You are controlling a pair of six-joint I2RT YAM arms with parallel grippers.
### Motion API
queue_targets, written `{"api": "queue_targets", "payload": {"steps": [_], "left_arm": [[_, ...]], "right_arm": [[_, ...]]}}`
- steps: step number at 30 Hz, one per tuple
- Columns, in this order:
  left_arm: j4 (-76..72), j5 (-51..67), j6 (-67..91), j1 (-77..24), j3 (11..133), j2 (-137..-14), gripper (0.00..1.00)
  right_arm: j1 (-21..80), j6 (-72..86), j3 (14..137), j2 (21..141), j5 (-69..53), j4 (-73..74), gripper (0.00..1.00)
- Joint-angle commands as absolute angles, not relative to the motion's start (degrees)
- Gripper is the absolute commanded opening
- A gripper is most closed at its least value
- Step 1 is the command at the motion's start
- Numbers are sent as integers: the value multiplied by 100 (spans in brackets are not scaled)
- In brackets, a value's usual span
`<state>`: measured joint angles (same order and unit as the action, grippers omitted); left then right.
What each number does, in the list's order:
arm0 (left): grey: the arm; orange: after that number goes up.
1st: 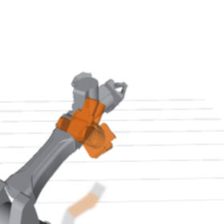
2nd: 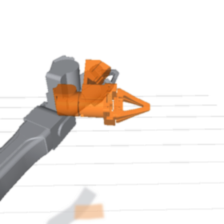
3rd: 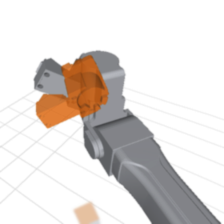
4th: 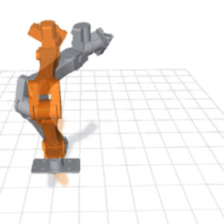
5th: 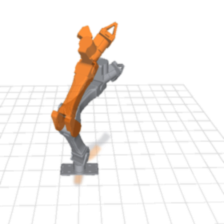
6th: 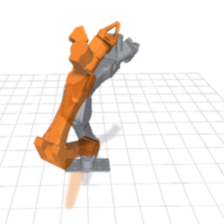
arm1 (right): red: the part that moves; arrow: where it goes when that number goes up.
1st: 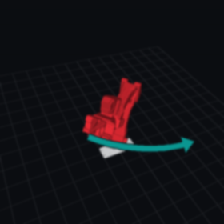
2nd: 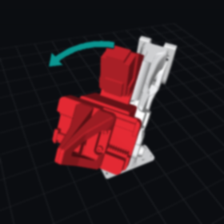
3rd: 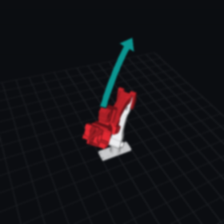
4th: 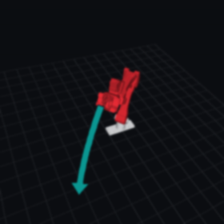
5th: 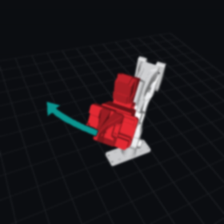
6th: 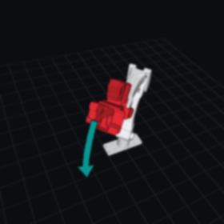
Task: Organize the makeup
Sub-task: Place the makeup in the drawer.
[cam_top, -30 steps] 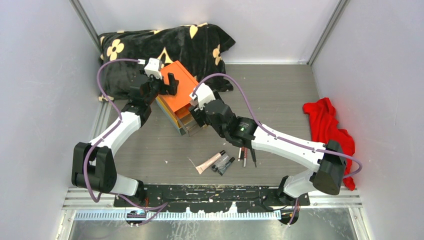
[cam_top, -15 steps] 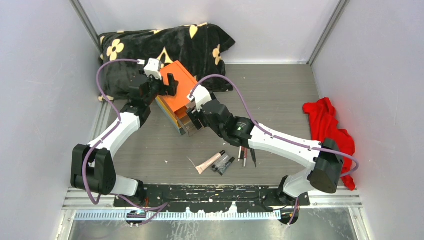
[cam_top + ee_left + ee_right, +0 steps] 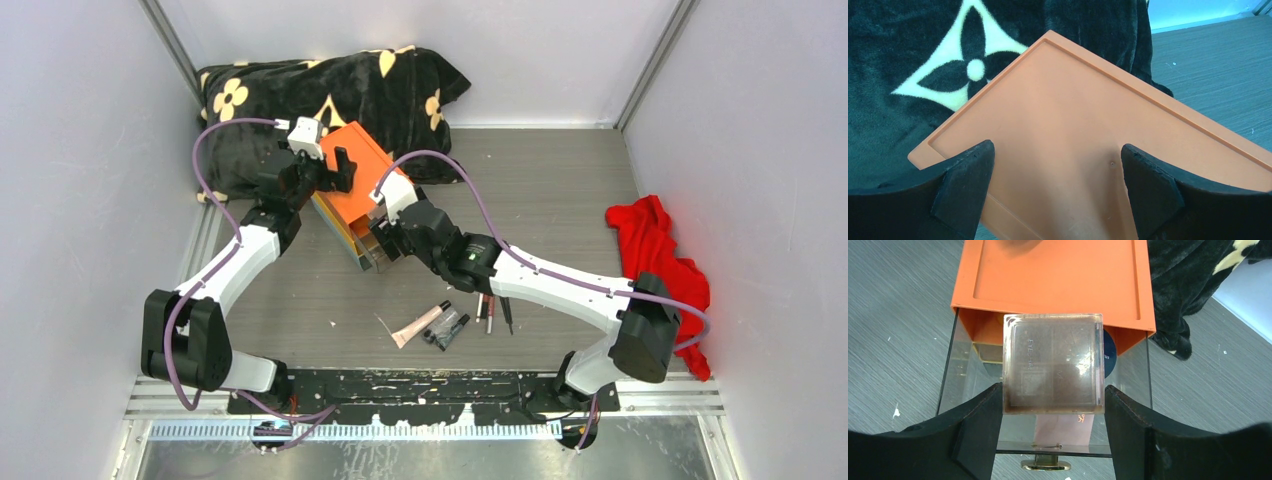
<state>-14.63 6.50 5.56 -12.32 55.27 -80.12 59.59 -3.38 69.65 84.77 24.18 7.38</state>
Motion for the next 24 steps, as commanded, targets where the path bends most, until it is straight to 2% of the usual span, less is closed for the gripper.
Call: {"api": "queue_targets", "payload": {"steps": [1,5,9,16,20,24], "left_arm": [[272,432,888,-1129,5130,-8364,97],[281,438,881,-1117,5131,-8346,97],[299,433,878,-1107,5149,-8340,97],[308,435,880,-1107,5140,-8326,97],[299,424,873,-1107,5144,-8345,97],[290,431,874,-1107,5150,-8375,97]], "right_arm": [[5957,-174,7163,8337,2399,489,32],[5956,-45,6946,8200,2300,511,41],[5956,-11,6773,8086,2145,509,66],[5955,-103,6639,7847,2220,372,87],[5956,-181,6604,7726,2262,318,92],[5953,-239,6605,7586,2394,274,92]]}}
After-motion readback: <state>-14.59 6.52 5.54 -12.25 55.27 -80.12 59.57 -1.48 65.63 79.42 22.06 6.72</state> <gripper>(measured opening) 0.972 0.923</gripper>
